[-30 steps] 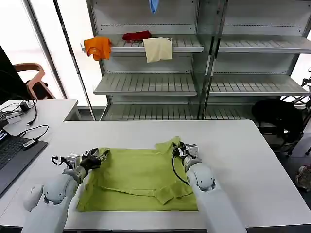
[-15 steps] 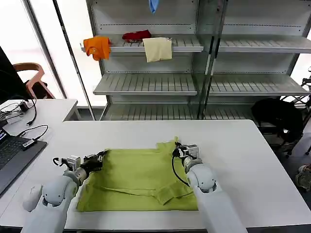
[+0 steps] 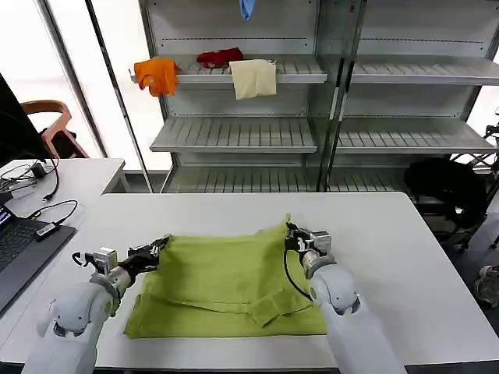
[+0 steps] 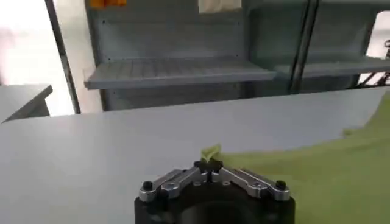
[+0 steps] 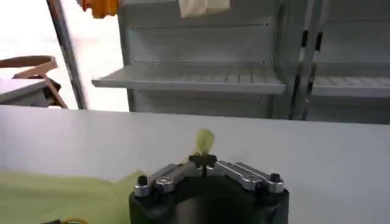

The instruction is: Fold and organize the clothes.

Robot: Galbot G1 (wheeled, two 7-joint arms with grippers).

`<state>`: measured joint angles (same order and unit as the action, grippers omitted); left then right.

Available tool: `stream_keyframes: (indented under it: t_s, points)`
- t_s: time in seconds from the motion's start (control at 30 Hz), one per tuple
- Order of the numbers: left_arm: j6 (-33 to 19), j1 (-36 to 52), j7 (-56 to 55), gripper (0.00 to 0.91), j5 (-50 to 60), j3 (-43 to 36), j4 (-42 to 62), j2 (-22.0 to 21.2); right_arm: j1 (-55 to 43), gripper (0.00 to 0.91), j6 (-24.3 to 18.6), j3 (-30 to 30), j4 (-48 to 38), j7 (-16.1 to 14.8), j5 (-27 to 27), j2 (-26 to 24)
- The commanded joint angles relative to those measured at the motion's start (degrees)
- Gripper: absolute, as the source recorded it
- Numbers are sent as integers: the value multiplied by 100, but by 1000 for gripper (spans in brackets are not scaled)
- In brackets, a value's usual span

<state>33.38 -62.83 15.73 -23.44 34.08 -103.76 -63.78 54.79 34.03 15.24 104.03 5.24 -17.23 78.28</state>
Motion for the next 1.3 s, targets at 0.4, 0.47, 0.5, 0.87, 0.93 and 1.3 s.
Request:
stream_keyframes:
  t_s: [0.4,0.47,0.5,0.87,0.93,1.3]
  points:
    - [-34,-1752,421,0,-133,816,-1435,19,2224,0,-29,223,1919,-278,316,-93]
    - [-37,-1834,463,0,-49,797,-1467,9,2293,0,-31,251,1953,-287,351,-94]
    - [-38,-1852,469,0,-29,788,-1481,7,2317,0,-32,254,1966,-288,367,-96]
    - [-96,-1898,505,0,681,785,-1340,86,2450,0,-40,324,1984,-274,420,-79]
    - [-108,-1878,514,0,747,794,-1338,101,2453,0,-39,326,1993,-277,430,-90]
    - [-160,-1978,617,10,1049,736,-1470,81,2576,0,-40,327,1954,-388,807,-44]
